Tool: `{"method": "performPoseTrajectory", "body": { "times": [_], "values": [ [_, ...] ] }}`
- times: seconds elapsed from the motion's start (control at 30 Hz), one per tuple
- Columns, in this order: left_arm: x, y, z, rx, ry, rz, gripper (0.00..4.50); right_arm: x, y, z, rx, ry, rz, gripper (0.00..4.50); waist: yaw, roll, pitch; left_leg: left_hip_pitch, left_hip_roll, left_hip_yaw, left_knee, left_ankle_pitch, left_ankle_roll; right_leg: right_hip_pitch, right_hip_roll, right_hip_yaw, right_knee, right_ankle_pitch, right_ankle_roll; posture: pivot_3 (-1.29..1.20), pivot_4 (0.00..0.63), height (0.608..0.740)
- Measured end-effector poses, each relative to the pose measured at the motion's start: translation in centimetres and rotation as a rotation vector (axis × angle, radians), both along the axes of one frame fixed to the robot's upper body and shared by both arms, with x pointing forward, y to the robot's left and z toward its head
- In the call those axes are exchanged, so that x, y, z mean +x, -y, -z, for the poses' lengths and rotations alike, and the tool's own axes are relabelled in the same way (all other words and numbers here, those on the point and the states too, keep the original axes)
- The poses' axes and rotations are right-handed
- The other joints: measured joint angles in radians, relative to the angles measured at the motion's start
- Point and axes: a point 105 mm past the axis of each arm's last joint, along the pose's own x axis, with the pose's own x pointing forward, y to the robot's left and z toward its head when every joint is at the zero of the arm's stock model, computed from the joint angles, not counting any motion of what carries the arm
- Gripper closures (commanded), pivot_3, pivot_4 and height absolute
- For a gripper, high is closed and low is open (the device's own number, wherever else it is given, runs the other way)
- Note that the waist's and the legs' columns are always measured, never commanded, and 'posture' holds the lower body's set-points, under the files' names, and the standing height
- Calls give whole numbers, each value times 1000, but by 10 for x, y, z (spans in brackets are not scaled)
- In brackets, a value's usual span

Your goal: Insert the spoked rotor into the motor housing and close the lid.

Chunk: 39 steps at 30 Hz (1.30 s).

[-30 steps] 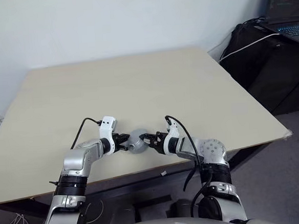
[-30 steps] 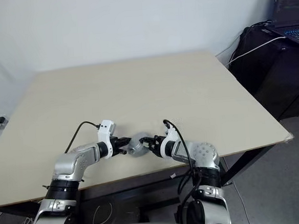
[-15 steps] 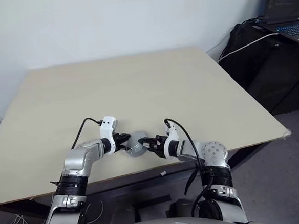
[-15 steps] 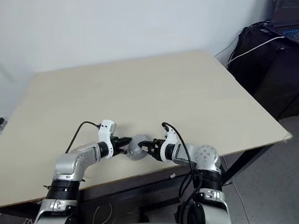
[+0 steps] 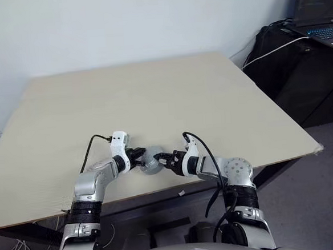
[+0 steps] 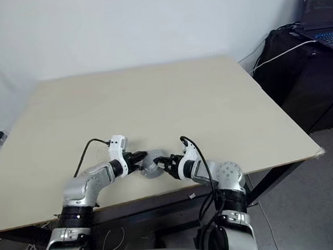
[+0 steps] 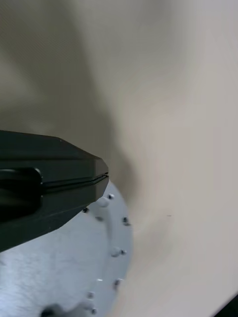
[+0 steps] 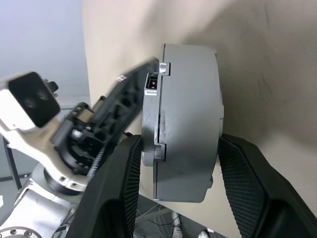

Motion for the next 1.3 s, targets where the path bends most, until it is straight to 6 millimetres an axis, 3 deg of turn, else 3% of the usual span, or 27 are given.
{"method": "performPoseTrajectory", "body": {
  "times": [0.1,0.23,0.43,0.63,0.77,0.97,1.3],
  "values": [
    [6,5,-20,-80,81,-38,4500,-1,-3,0,0,2,-13,2400,-5,0,0,-1,0,1,0,0,0,-1,1,1,0,1,-1,0,0,740],
    [13,-5,-50,-208,209,-153,4500,0,-2,0,4,3,-9,2400,-4,0,0,-2,1,1,0,0,0,-2,1,1,0,1,-1,0,0,740],
    [-5,-17,-71,-437,254,-219,4500,2,1,0,13,5,17,2400,-4,-1,0,-2,0,1,0,0,1,-2,1,1,0,1,-1,0,0,740],
    [-42,-19,-64,-669,128,-226,4500,6,8,0,31,4,66,2401,-4,-1,1,-2,0,1,1,0,1,-2,1,1,0,-2,3,0,0,740],
    [-72,-22,-37,-741,-17,-283,4500,10,15,-1,44,11,119,2401,-10,-3,2,-2,1,1,1,-1,1,-3,1,1,0,-3,1,0,0,740],
    [-94,-24,-27,-884,-100,-335,4500,13,16,-2,48,17,136,2401,-14,-4,4,-3,2,2,1,0,0,-6,2,2,0,-4,0,0,0,740],
    [-102,-37,-16,-984,-141,-459,1251,16,12,-10,84,39,138,2402,-13,-5,5,-6,2,3,1,0,0,-8,2,3,0,-4,0,0,0,740]
  ]
}}
